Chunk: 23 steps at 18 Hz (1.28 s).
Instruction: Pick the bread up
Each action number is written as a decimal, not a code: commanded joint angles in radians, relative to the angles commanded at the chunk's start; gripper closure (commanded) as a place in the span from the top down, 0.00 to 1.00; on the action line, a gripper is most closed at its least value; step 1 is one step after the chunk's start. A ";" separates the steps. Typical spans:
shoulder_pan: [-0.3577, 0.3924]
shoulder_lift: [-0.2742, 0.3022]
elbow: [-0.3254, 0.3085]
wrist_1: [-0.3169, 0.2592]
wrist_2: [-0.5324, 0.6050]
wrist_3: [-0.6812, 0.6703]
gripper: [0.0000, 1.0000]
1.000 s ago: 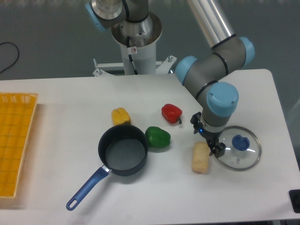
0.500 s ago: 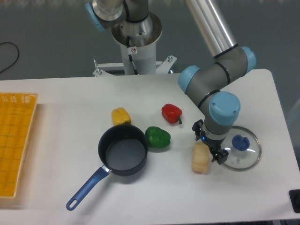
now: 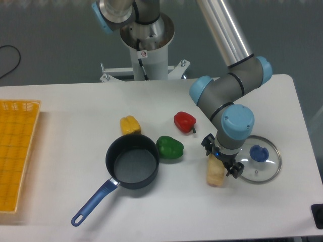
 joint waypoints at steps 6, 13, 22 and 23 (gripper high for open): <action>-0.014 -0.008 0.000 0.032 0.000 -0.020 0.66; -0.017 -0.005 0.000 0.038 0.000 -0.052 0.43; -0.017 0.034 -0.014 0.035 -0.002 -0.048 0.36; -0.017 0.038 -0.017 0.035 -0.002 -0.048 0.36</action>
